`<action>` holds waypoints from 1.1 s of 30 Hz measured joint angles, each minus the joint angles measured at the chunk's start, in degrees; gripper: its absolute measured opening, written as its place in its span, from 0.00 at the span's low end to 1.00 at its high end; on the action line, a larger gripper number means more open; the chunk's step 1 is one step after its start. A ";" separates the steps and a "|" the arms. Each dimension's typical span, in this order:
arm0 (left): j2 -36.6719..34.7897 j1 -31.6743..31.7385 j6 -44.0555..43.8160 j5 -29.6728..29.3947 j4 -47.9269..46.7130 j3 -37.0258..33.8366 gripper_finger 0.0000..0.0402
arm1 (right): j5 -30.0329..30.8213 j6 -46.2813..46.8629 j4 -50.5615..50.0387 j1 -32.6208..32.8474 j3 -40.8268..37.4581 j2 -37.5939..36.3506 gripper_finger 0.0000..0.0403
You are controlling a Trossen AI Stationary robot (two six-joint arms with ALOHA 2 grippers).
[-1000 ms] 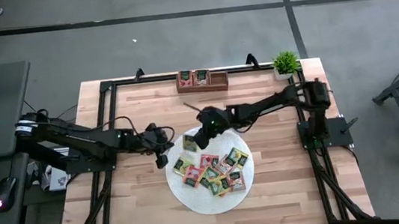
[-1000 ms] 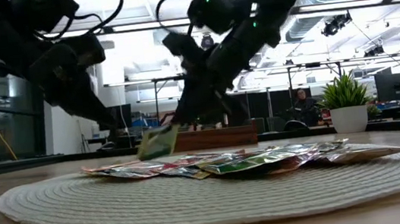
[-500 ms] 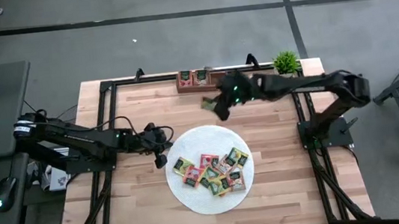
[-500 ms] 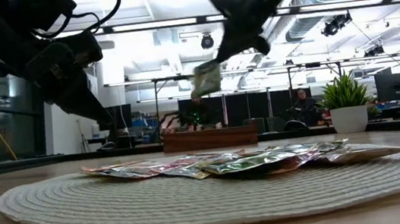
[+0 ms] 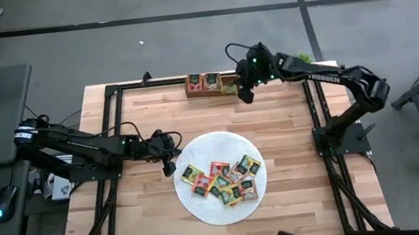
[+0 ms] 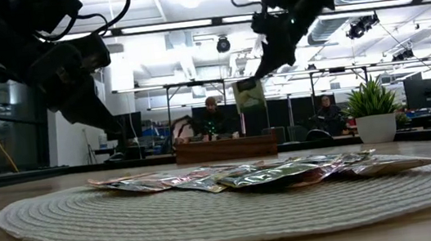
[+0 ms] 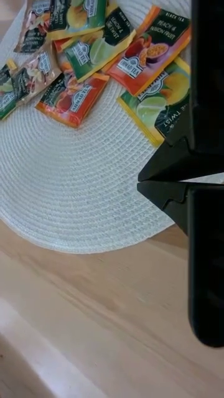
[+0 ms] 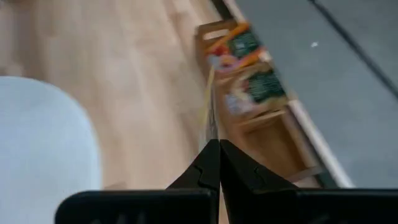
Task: Pick & Place Tea
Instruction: Put the yellow tea bag into the right section of the wooden organizer
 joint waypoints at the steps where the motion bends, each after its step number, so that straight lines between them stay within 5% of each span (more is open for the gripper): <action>1: 0.00 0.00 -0.34 0.23 0.00 0.00 0.00 | 0.02 -1.21 0.76 -0.98 0.02 0.38 0.00; 15: 0.00 0.00 -3.54 0.55 -0.04 0.09 0.00 | -2.39 -8.14 9.98 -8.53 -0.01 11.28 0.00; 33: 0.00 0.00 -4.55 0.35 -0.09 0.09 0.00 | -8.31 -10.18 13.08 -12.46 0.02 12.87 0.00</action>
